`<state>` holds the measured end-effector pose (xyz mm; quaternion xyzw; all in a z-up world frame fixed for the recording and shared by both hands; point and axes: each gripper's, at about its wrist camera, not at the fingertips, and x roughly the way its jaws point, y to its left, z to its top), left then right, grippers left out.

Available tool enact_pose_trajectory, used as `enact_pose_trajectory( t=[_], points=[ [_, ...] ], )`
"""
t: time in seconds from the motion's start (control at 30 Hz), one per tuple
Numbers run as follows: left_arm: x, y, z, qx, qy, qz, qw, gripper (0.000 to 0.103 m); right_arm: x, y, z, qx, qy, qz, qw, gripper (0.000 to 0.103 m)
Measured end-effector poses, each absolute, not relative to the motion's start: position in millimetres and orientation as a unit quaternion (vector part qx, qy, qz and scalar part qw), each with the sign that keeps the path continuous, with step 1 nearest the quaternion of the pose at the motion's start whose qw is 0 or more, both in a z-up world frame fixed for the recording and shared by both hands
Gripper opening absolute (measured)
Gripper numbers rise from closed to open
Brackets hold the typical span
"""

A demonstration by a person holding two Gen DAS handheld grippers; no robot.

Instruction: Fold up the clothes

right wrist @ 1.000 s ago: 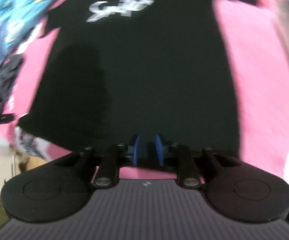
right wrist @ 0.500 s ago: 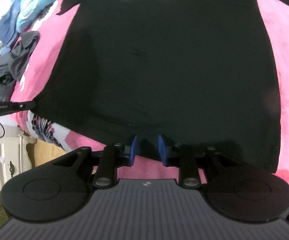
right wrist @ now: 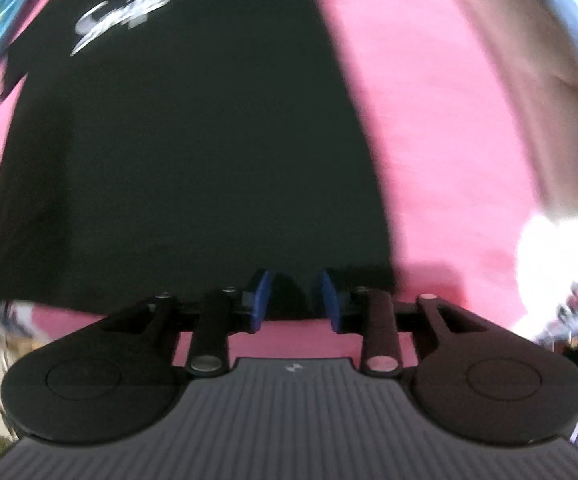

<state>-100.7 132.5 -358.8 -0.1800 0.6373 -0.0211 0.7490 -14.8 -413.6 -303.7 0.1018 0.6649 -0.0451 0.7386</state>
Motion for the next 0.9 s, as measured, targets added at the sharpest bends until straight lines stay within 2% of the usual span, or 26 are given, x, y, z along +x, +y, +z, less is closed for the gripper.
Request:
enact_pose_trajectory(
  t=[0.03, 0.1, 0.4, 0.43, 0.47, 0.5, 0.57, 0.63, 0.9],
  points=[
    [-99.7, 130.9, -358.9, -0.174, 0.639, -0.023, 0.749, 0.004, -15.9, -421.9, -304.5, 0.113, 0.662, -0.055, 0.739, 0.041],
    [-99.2, 131.2, -358.0, -0.163, 0.643, -0.027, 0.748, 0.004, -18.2, -437.9, -306.4, 0.134, 0.656, -0.074, 0.739, 0.05],
    [-90.8, 117.2, -359.4, -0.115, 0.657, -0.035, 0.744, 0.004, -14.0, -455.2, -334.8, 0.146, 0.657, -0.059, 0.737, 0.056],
    [-90.5, 116.2, -360.1, -0.113, 0.657, -0.035, 0.744, 0.004, -15.6, -456.1, -336.8, 0.146, 0.658, -0.059, 0.737, 0.055],
    [-90.1, 115.3, -360.8, -0.11, 0.658, -0.034, 0.745, 0.004, -17.4, -457.1, -338.6, 0.147, 0.658, -0.06, 0.736, 0.048],
    [-90.2, 114.8, -361.0, -0.11, 0.658, -0.033, 0.745, 0.004, -19.1, -458.1, -340.5, 0.147, 0.659, -0.06, 0.735, 0.04],
    [-90.5, 115.0, -361.1, -0.108, 0.657, -0.031, 0.745, 0.004, -22.3, -463.1, -337.7, 0.169, 0.658, -0.062, 0.731, 0.015],
    [-89.1, 111.6, -362.5, -0.109, 0.656, -0.026, 0.746, 0.004, -25.6, -467.9, -332.6, 0.201, 0.658, -0.061, 0.723, 0.003],
    [-78.4, 92.1, -362.2, -0.081, 0.675, 0.015, 0.733, 0.004, -17.3, -464.9, -328.8, 0.186, 0.68, -0.072, 0.706, 0.003]
  ],
)
